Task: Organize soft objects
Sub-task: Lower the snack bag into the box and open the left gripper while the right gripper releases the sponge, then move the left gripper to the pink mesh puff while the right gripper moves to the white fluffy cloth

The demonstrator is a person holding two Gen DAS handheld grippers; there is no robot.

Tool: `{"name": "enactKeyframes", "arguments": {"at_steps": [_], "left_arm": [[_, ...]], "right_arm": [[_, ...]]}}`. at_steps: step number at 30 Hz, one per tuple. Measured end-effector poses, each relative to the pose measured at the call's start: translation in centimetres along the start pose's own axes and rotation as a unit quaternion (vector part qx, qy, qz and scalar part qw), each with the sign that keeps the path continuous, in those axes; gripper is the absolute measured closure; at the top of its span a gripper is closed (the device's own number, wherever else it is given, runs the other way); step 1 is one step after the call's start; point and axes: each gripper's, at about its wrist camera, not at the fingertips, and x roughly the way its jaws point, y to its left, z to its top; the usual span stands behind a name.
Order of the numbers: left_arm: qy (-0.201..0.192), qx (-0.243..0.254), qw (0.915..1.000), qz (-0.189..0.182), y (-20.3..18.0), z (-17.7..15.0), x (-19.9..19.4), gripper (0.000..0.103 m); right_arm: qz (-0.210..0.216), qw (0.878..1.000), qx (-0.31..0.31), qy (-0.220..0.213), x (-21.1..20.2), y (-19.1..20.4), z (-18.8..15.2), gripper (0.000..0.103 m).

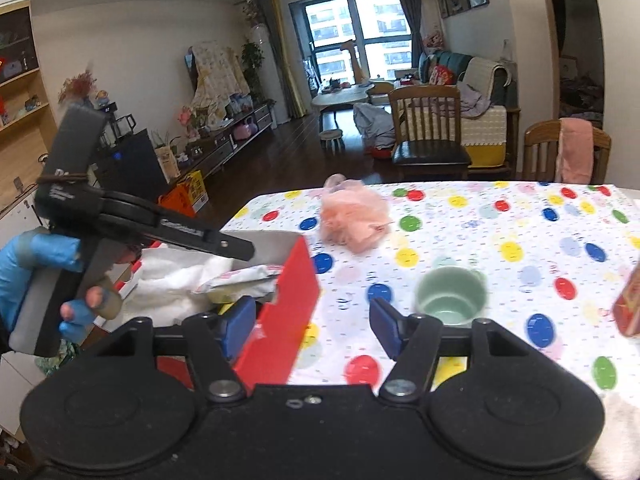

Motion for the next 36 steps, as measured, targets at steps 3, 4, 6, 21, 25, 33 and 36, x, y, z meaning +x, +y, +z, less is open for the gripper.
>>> {"name": "enactKeyframes", "arguments": {"at_steps": [3, 4, 6, 21, 25, 33, 36], "left_arm": [[-0.006, 0.002, 0.9999, -0.010, -1.9, -0.2, -0.1, 0.081], [-0.008, 0.005, 0.9998, -0.014, -2.6, -0.3, -0.1, 0.081], [-0.013, 0.011, 0.9997, -0.021, -3.9, -0.6, 0.0, 0.081], [-0.017, -0.009, 0.9998, -0.009, -9.5, -0.8, 2.9, 0.030], [-0.020, -0.016, 0.9996, 0.009, -9.8, 0.2, 3.6, 0.030], [-0.018, -0.020, 0.9991, 0.034, -9.0, 4.0, 5.9, 0.021], [-0.016, 0.002, 0.9983, 0.056, -8.5, 5.8, 7.4, 0.016]], "right_arm": [[-0.005, 1.000, 0.004, -0.004, -1.4, -1.9, -0.4, 0.039], [-0.007, 1.000, 0.006, -0.004, -1.8, -2.6, -0.4, 0.039], [-0.012, 1.000, 0.010, -0.006, -2.7, -4.0, -0.8, 0.037], [-0.066, 0.997, 0.046, 0.012, -8.5, -16.4, -5.1, 0.022], [-0.068, 0.997, 0.030, 0.022, -9.2, -18.7, -6.1, 0.013], [-0.050, 0.997, 0.014, 0.056, -8.5, -22.7, -8.1, 0.001], [-0.035, 0.997, 0.012, 0.071, -7.6, -23.6, -8.6, 0.000]]}}
